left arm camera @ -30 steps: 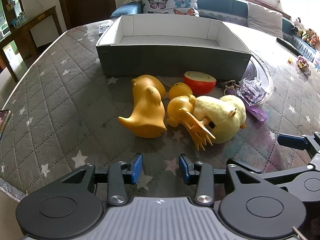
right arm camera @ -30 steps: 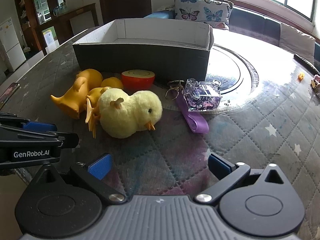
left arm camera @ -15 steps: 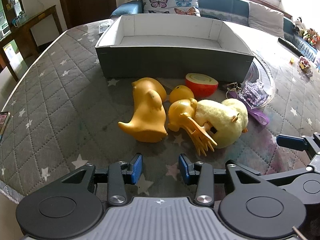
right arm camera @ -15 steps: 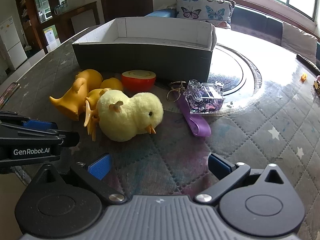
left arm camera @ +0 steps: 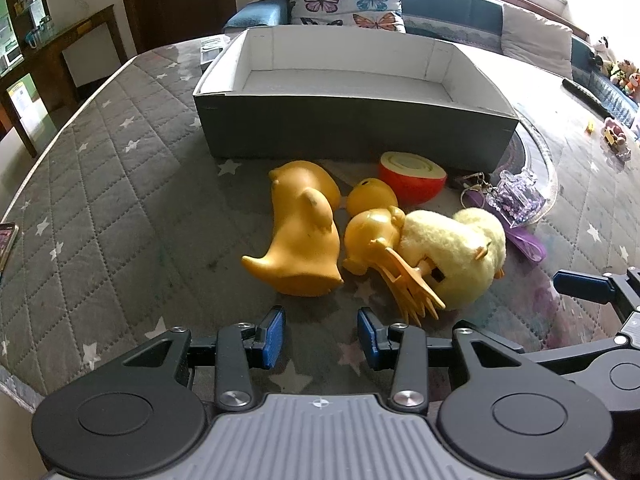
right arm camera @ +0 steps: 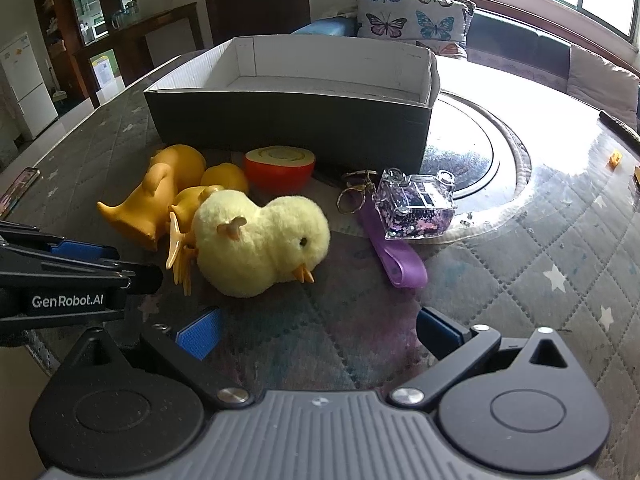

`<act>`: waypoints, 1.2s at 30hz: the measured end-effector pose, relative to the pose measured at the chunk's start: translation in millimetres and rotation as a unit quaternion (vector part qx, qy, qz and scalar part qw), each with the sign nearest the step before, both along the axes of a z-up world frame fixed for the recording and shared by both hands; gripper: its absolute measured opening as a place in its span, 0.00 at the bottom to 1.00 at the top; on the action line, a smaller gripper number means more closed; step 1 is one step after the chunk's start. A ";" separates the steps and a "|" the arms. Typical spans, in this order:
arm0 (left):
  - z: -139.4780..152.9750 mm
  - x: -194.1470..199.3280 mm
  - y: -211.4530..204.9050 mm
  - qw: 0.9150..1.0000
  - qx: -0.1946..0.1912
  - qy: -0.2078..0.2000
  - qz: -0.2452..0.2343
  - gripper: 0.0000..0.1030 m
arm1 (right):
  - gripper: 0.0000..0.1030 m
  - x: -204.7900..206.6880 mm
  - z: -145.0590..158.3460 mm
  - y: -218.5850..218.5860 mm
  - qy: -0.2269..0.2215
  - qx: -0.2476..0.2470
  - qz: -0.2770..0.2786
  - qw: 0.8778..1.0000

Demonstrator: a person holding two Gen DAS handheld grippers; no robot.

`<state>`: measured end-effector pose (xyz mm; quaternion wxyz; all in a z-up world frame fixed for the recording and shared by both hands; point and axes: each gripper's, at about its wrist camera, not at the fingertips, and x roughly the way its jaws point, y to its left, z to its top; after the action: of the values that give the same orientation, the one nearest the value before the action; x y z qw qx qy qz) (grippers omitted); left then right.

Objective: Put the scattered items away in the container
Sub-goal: 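Close the right tool on the yellow plush chick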

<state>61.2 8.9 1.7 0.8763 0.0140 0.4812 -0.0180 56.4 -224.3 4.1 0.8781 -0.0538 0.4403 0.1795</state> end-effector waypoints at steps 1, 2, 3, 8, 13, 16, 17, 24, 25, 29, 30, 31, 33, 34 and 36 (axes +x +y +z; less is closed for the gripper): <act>0.1 0.6 0.5 1.000 -0.001 0.000 0.001 0.41 | 1.00 0.5 0.3 0.2 0.000 0.001 0.001 1.000; 0.3 1.3 1.2 1.000 -0.002 0.000 0.001 0.41 | 1.00 1.1 0.5 0.5 -0.001 0.001 0.001 1.000; 0.4 1.9 1.7 1.000 -0.003 0.001 0.001 0.41 | 1.00 1.5 0.9 0.7 -0.002 0.001 0.002 1.000; 0.5 5.1 3.0 1.000 -0.006 0.003 0.002 0.41 | 1.00 3.2 4.0 1.9 -0.006 0.004 0.008 1.000; 2.3 7.6 4.4 1.000 -0.007 0.002 0.004 0.41 | 1.00 4.9 7.0 3.4 -0.008 0.006 0.015 1.000; 3.0 9.3 5.4 1.000 -0.007 0.002 0.005 0.41 | 1.00 5.0 9.6 4.2 -0.011 0.010 0.019 1.000; 3.2 10.0 5.7 1.000 -0.008 0.002 0.006 0.41 | 0.99 5.2 10.7 4.6 -0.012 0.012 0.021 1.000; 8.1 11.8 8.9 1.000 -0.013 -0.001 0.008 0.41 | 0.95 9.6 16.0 8.1 -0.020 0.017 0.038 0.999; 8.5 12.1 9.3 1.000 -0.013 -0.001 0.009 0.41 | 0.95 10.4 15.9 9.0 -0.020 0.018 0.040 0.999; 10.4 13.8 12.1 1.000 -0.022 0.001 0.010 0.41 | 0.93 12.9 15.3 12.4 -0.019 0.018 0.050 0.998; 10.5 13.9 12.6 1.000 -0.023 0.001 0.011 0.41 | 0.92 13.6 14.8 13.0 -0.018 0.018 0.051 0.998; 10.3 14.1 12.8 1.000 -0.023 0.001 0.011 0.41 | 0.92 14.3 14.3 13.6 -0.017 0.018 0.052 0.998; 10.0 14.5 13.1 1.000 -0.022 0.002 0.011 0.41 | 0.90 15.5 13.6 14.4 -0.015 0.019 0.054 0.998; 9.8 15.0 13.3 1.000 -0.023 0.003 0.011 0.41 | 0.90 16.5 13.0 14.7 -0.014 0.020 0.054 0.998; 9.3 16.1 13.7 1.000 -0.024 0.005 0.010 0.41 | 0.89 18.7 11.3 15.2 -0.010 0.021 0.055 0.998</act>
<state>77.3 22.5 11.0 0.8743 -0.0123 0.4848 -0.0209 75.1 -209.0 15.4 0.8723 -0.0615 0.4238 0.2358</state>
